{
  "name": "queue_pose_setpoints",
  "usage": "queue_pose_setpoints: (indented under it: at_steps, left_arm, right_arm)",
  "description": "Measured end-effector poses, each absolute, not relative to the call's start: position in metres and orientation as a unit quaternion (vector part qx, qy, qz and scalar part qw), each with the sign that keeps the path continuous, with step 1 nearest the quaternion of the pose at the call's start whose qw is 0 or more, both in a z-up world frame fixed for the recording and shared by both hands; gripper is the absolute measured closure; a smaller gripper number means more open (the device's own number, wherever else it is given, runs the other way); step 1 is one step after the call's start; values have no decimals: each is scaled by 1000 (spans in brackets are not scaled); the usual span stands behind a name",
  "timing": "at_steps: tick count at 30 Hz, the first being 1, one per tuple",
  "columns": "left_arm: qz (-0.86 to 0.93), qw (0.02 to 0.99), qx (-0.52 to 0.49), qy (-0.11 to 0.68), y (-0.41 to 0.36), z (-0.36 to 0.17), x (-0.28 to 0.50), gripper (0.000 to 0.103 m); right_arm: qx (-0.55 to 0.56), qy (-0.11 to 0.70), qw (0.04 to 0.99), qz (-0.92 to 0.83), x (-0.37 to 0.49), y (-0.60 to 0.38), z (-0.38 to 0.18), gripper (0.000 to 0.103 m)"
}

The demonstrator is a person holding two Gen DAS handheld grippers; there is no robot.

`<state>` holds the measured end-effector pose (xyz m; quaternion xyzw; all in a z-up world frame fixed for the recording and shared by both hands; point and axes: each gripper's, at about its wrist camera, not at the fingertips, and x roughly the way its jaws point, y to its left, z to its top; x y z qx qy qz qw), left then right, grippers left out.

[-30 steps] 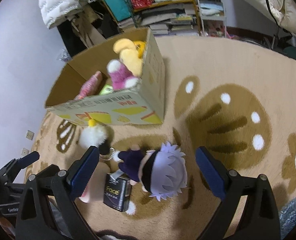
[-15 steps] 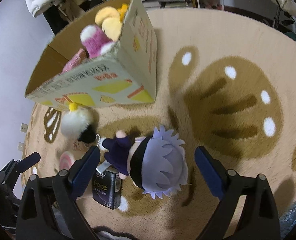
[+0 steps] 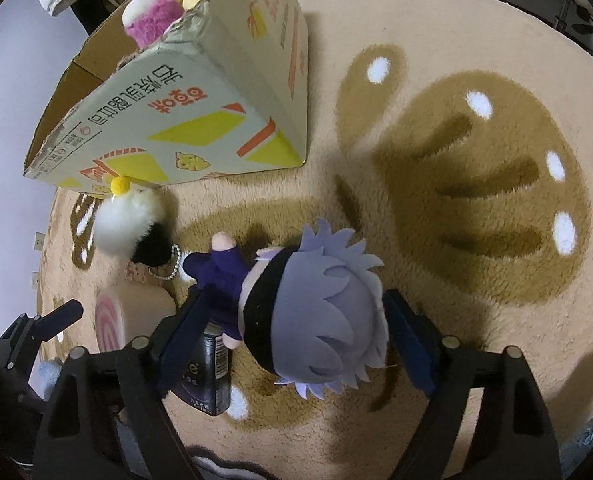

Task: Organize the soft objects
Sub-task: 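Move both grippers back toward the white-haired doll and swirl cushion, then grasp the pink swirl cushion with the left gripper while the right grasps the white-haired doll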

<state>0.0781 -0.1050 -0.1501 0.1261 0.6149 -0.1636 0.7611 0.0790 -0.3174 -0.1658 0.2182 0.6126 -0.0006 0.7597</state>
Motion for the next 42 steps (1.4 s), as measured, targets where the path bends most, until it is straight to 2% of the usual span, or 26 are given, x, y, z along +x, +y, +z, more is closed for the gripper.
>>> queue_pose_setpoints:
  at_steps: [1,2,9,11,13,17,21,35,42]
  left_arm:
    - [-162,760,128,616,-107,-152,79,4]
    - [-160,760,131,617,-107,-154,79,4]
    - [-167,753,130,623,-105,-157,80,29]
    - [-170,753,126,623,-104,-157,80,32]
    - [-168,756,127,619,-108,-158,79,33]
    - [-183,753,114,621,-108,-160,76,50]
    - [-187,756,119,616,-107,-158,75,58]
    - [-151,785,104,591,-88,-130,73,62]
    - [-139,829,72,537,-67,-95,68,63]
  right_arm:
    - [225,612,758,8,79,-317,-166,25]
    - [225,613,757,9,80,-314,-167,25]
    - [221,613,759,8,81,-309,-168,26]
    - [219,613,759,8,80,-312,-166,27]
    - [213,610,763,6,80,-312,-165,34]
    - [212,601,770,6,82,-316,-160,39]
    - [201,590,782,9,82,-314,-154,46]
    - [185,523,832,30,76,-304,-119,46]
    - [190,467,862,44,64,-306,-88,46]
